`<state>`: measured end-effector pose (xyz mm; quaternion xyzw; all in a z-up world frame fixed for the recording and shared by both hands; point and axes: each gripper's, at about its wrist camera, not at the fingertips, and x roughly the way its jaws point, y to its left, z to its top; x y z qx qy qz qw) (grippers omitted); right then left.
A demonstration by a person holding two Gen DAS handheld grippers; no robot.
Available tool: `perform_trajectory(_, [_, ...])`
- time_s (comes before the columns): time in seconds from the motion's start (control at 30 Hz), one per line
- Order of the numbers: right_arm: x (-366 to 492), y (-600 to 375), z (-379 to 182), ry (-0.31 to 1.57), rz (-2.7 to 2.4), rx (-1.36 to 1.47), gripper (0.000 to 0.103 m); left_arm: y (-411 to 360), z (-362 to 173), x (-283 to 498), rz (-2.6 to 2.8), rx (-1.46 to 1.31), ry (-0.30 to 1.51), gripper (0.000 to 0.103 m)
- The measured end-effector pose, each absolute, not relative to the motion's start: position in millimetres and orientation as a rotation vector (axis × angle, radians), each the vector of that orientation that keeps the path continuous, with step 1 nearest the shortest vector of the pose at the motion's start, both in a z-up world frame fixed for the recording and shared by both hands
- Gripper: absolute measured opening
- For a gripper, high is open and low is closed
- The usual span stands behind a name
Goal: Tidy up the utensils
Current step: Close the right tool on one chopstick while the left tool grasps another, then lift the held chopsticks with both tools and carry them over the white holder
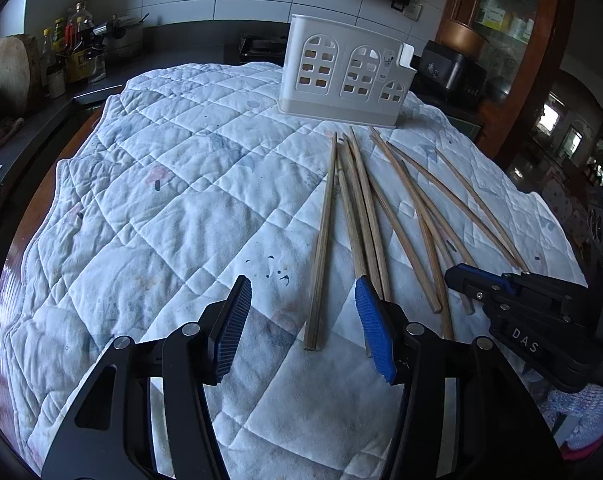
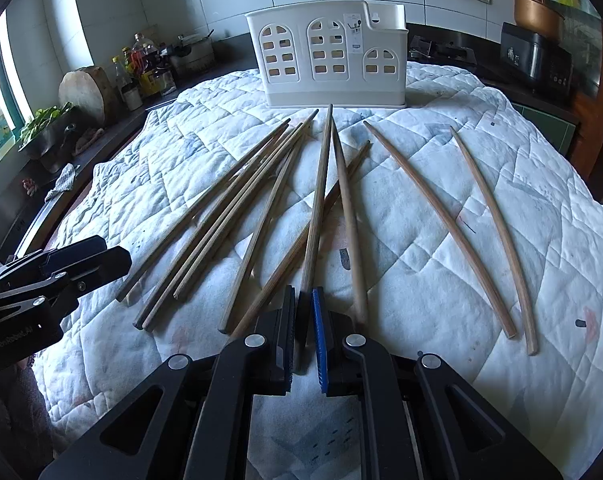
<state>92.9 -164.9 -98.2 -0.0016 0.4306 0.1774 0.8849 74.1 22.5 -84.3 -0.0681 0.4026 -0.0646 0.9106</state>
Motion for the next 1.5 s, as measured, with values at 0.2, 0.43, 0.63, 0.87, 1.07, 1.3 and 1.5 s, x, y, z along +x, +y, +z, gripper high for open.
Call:
perform_trajectory(0.2, [90.9,-167.3,-95.8,0.884,0.366,0.008,0.007,15.7,-90.2,88.5,-0.159,-0.118,0.862,0.036])
perform_trajectory(0.43, [86.2,-177.4,-77.3,0.832,0.370,0.018,0.007,9.3,-98.0,96.0,-0.162,-0.092,0.894,0.024])
perform_trajectory(0.63, [83.1,-187.2,-56.5,0.770,0.371,0.027,0.007,3.5,-101.2,97.5,-0.121,-0.040,0.902,0.015])
perform_trajectory(0.87, [82.9,-199.5,-22.0,0.679,0.369,0.008,0.007,3.3,-84.0,92.7,-0.122,-0.039,0.864,0.007])
perform_trajectory(1.07, [89.5,-210.6,11.3,0.630,0.404,0.012,0.007,6.5,-51.5,86.9,-0.145,-0.047,0.783,0.005])
perform_trajectory(1.3, [110.1,-210.8,47.3,0.614,0.460,-0.045,0.007,18.9,-14.7,95.9,-0.194,-0.092,0.703,0.005])
perform_trajectory(1.5, [135.4,-208.1,77.5,0.616,0.499,-0.067,0.007,21.3,10.4,115.2,-0.219,-0.076,0.664,0.005])
